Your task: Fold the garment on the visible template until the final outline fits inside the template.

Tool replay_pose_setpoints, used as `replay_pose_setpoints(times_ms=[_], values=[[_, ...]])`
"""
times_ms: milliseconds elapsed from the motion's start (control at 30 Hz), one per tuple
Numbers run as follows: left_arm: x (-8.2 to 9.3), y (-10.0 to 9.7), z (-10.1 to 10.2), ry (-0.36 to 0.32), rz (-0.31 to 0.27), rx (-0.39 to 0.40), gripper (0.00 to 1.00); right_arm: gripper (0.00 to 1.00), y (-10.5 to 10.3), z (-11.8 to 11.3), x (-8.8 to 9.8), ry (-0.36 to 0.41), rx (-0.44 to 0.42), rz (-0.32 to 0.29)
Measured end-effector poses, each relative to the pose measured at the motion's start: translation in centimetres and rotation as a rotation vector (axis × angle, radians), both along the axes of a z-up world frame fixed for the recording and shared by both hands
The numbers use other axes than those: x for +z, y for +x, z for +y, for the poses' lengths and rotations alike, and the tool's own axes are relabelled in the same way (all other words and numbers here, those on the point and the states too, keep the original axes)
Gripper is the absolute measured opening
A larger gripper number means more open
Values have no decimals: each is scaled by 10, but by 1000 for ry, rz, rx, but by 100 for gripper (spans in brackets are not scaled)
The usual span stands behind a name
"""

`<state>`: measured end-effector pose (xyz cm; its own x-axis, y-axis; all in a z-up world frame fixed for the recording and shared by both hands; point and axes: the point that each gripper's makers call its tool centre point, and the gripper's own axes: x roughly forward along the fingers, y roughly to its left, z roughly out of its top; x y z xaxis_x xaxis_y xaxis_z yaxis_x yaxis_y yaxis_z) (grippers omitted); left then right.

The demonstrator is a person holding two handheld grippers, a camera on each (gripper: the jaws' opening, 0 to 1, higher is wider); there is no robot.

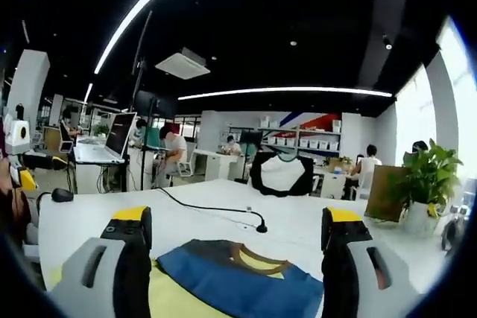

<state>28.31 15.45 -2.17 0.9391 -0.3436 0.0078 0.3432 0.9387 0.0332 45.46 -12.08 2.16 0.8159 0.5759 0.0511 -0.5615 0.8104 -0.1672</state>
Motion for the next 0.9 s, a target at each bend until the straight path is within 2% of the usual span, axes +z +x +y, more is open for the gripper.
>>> replay_pose_setpoints(times_ms=[133, 300, 333, 400, 467, 567, 700, 733, 800, 900], values=[[1, 0, 1, -14, 2, 5, 100, 99, -13, -3, -2, -16, 12, -11], [-1, 3, -4, -1, 11, -5, 100, 99, -25, -28, -4, -30, -12, -15], [0, 4, -3, -1, 11, -5, 100, 99, -27, -31, -6, -37, -14, -10], [-1, 5, -4, 0, 11, -3, 100, 99, -33, -39, -21, -95, -23, 53], [-2, 4, -9, 9, 11, -10, 100, 99, -42, -42, -21, -100, -6, 28], [-2, 5, -16, 14, 7, -26, 100, 99, -53, -52, -28, -112, -7, 43], [0, 6, -24, -5, 2, -59, 100, 99, -66, -70, -32, -103, -5, 49], [3, 8, -26, -31, -6, -65, 100, 99, -69, -73, -31, -100, -4, 44], [4, 10, -29, -34, -11, -77, 100, 99, -67, -81, -27, -103, 1, 7], [3, 12, -32, -21, -14, -79, 100, 99, -70, -91, -26, -107, -10, 10]])
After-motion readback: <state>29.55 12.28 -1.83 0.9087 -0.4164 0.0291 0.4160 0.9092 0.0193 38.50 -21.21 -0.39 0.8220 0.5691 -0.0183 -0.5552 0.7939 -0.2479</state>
